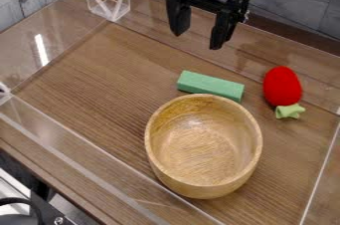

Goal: Move the red fruit to the left

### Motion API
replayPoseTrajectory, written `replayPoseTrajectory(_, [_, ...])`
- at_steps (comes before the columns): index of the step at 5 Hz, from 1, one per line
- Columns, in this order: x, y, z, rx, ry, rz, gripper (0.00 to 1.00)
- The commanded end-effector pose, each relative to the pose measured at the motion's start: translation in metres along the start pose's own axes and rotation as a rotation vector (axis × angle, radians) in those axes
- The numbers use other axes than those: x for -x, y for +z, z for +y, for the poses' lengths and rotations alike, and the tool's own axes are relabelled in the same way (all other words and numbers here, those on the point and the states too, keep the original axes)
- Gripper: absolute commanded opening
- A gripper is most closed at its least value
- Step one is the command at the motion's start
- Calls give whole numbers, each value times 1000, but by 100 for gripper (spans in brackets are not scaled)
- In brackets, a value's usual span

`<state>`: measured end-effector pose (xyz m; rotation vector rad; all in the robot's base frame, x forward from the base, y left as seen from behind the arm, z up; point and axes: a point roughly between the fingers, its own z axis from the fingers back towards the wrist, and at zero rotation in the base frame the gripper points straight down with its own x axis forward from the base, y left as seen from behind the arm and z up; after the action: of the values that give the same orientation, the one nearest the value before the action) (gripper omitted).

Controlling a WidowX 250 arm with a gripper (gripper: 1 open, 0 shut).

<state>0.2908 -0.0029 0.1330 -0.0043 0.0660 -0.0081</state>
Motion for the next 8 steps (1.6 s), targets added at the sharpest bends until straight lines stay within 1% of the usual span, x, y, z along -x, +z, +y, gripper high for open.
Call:
replayPoseTrajectory(1, [1,-11,-6,10,27,30,100])
replayPoseTrajectory(2, [-10,-22,-39,39,90,28,100])
replayPoseTrajectory(3, [-25,-28,-75,62,136,11,100])
replayPoseTrajectory(4, [-37,-34,-101,80,158,-5,100])
replayPoseTrajectory(5, [-48,-40,-111,92,205,-24,100])
replayPoseTrajectory(6, [-56,-46,-114,94,229,-38,100])
replayPoseTrajectory(8, [-73,-54,-115,88,275,-71,100])
